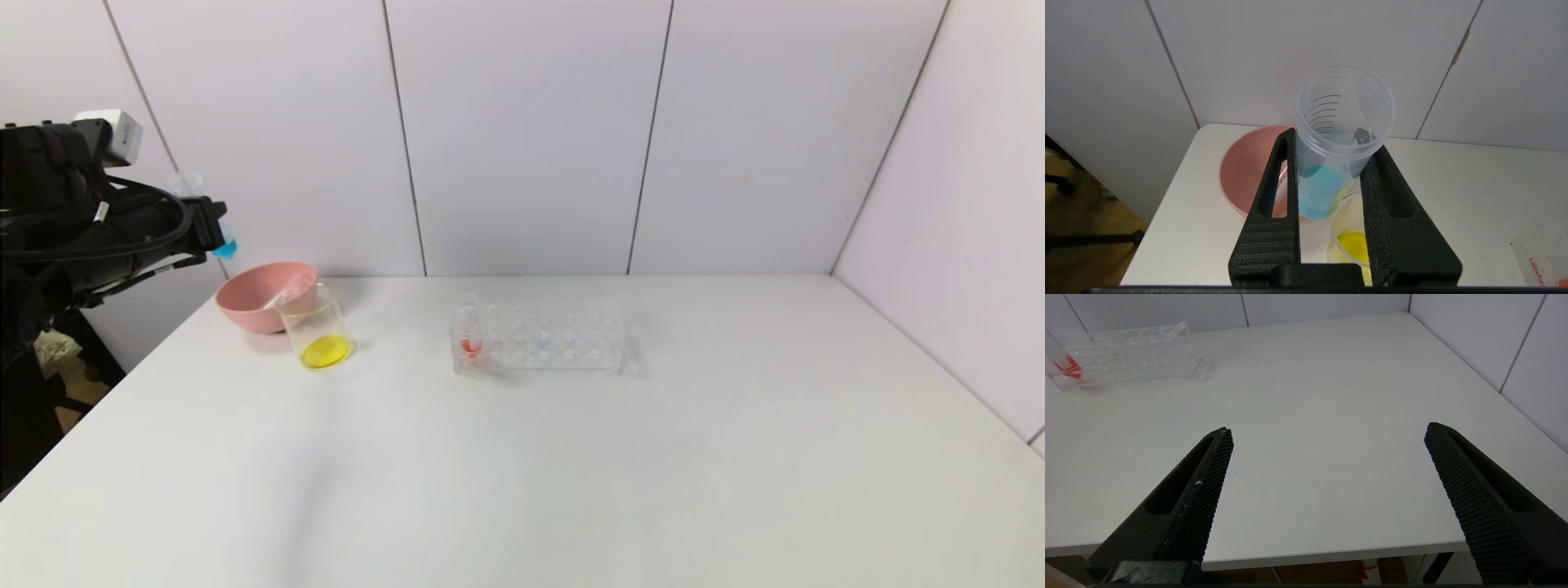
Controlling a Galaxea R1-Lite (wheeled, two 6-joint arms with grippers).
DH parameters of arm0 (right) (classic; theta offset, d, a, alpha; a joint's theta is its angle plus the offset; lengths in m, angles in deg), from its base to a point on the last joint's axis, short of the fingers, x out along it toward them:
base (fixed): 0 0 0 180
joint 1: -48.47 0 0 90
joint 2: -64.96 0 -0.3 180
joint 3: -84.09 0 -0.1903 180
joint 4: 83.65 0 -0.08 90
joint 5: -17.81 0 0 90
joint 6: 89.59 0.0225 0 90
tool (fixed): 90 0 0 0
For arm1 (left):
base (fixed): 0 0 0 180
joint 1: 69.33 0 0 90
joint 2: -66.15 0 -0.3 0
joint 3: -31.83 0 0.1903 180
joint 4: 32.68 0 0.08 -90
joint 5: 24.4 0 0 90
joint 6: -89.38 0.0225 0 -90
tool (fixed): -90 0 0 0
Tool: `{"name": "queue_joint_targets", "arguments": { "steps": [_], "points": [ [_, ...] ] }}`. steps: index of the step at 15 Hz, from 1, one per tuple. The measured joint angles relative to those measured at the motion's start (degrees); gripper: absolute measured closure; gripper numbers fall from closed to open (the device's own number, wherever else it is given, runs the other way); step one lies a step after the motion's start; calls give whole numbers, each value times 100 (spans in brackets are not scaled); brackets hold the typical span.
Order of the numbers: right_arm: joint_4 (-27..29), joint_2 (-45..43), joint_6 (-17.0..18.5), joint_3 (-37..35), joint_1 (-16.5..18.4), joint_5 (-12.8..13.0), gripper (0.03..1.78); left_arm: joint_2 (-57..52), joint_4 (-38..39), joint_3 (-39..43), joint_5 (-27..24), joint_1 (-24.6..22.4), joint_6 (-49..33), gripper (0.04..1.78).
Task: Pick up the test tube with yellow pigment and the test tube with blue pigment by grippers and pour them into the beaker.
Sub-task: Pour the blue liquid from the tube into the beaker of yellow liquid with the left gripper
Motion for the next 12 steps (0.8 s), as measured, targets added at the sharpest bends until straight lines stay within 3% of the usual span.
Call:
{"name": "queue_joint_targets", "arguments": {
  "steps": [3,8,12],
  "points": [
    [-2,0,0,0,0,-2,10,-7,-49,-24,-155,-182,233,137],
    [0,0,0,0,0,0,10,-118,-678,-66,-857,-461,396,137],
    [0,0,0,0,0,-2,10,-134,-1274,-265,-1626,-780,997,137]
  ]
}}
